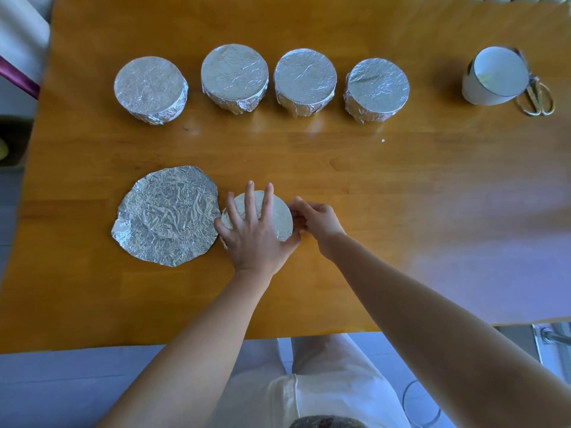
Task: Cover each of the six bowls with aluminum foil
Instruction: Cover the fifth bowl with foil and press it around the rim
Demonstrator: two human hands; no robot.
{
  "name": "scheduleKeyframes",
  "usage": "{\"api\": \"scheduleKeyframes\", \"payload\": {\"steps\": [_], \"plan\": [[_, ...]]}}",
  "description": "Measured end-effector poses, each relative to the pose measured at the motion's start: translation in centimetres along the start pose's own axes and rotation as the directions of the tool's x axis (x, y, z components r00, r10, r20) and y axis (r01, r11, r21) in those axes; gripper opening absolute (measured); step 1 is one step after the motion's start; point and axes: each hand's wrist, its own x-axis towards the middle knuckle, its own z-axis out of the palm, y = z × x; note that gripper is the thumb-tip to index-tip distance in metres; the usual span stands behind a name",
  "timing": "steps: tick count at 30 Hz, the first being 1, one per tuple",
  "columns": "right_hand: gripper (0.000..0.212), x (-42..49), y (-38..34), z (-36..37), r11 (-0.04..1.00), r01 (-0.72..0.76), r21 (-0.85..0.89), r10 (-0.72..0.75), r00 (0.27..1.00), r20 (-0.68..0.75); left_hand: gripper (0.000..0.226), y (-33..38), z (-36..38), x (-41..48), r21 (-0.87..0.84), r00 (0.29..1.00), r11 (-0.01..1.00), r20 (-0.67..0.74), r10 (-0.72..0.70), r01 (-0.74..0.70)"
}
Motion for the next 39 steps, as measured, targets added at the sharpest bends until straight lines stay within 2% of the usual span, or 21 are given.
{"api": "scheduleKeyframes", "payload": {"steps": [4,9,13,16,20,24,29,34,39], "plan": [[0.021,-0.9,0.4,-1.1,0.996,0.067,-0.062,-0.061,0.994,0.094,0.121,0.4,-0.2,0.1,-0.055,0.997,0.996,0.013,-0.07,0.071],[0.018,-0.8,-0.7,-0.4,0.989,0.075,-0.13,-0.065,0.995,0.081,0.137,0.1,-1.1,-0.3,-0.137,0.996,0.987,0.035,-0.08,0.084],[0.021,-0.2,-1.3,0.3,0.979,0.098,-0.18,-0.084,0.993,0.087,0.139,-0.8,-1.3,-1.1,-0.169,0.994,0.98,0.035,-0.103,0.108],[0.02,0.3,-1.4,0.9,0.974,0.115,-0.193,-0.1,0.991,0.088,0.136,-1.4,-1.2,-1.6,-0.191,0.993,0.975,0.016,-0.115,0.116],[0.022,0.5,-1.0,1.2,0.976,0.116,-0.185,-0.104,0.992,0.073,0.118,-1.7,-0.8,-1.6,-0.149,0.999,0.989,0.029,-0.022,0.026],[0.024,0.4,-0.2,0.3,0.993,0.104,-0.063,-0.094,0.984,0.151,0.1,-1.8,-0.1,-1.4,-0.045,1.0,0.999,0.002,0.023,-0.023],[0.021,0.8,1.1,-0.7,0.989,0.14,-0.049,-0.127,0.97,0.208,0.097,-2.0,0.2,-1.2,-0.02,0.999,0.999,-0.016,0.049,-0.049],[0.016,1.6,1.2,-0.8,0.965,0.192,-0.18,-0.173,0.978,0.114,0.095,-2.1,0.2,-1.0,-0.011,0.997,0.997,-0.029,0.07,-0.07],[0.008,1.9,0.6,-0.7,0.898,0.244,-0.367,-0.207,0.969,0.137,0.093,-2.1,0.1,-1.0,-0.007,0.997,0.997,-0.029,0.077,-0.077]]}}
